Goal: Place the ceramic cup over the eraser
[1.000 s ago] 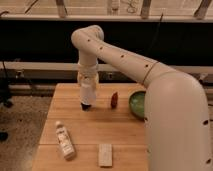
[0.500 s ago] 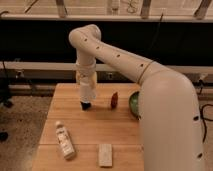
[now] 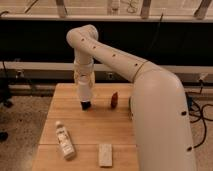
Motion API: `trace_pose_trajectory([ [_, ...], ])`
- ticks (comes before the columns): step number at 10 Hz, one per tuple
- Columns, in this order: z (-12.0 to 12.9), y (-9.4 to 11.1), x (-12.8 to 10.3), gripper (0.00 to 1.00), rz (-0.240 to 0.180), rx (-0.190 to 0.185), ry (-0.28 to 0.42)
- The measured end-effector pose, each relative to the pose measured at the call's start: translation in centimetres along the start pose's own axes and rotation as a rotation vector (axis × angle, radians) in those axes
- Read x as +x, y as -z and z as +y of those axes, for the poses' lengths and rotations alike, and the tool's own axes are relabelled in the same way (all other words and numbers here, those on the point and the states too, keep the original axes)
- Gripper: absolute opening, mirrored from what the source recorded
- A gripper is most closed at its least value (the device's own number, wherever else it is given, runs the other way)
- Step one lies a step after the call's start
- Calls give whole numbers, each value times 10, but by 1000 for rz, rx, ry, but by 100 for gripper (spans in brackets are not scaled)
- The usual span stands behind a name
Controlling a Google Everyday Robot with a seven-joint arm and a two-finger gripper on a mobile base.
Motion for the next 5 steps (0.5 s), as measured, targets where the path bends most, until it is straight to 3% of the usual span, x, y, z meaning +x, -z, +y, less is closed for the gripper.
trace_pose_trajectory([
  [5,-11,-27,2,0,-46,-4,14],
])
